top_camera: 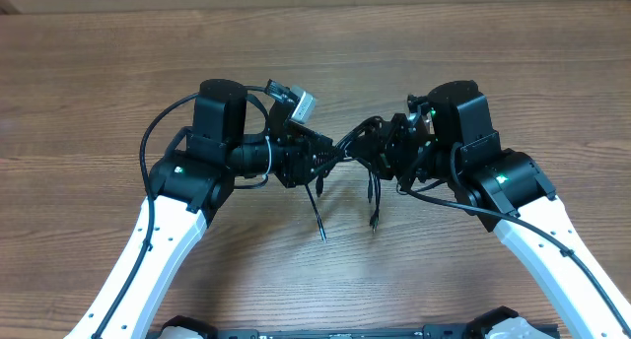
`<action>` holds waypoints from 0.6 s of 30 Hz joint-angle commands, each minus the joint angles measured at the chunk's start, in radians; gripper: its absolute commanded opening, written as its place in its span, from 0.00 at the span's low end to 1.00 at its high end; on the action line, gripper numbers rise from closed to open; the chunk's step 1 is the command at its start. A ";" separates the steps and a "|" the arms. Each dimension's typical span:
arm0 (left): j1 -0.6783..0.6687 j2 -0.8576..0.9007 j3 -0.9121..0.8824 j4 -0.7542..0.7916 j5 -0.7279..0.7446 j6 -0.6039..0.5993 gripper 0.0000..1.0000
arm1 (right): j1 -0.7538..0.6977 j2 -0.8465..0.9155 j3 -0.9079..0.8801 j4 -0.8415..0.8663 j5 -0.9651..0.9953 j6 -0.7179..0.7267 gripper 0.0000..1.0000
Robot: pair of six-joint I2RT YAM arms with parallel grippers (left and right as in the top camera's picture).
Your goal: Untangle cables
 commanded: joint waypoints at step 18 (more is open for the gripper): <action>0.005 -0.018 0.010 -0.079 -0.312 0.014 0.04 | 0.005 -0.004 0.005 0.022 -0.142 -0.096 0.04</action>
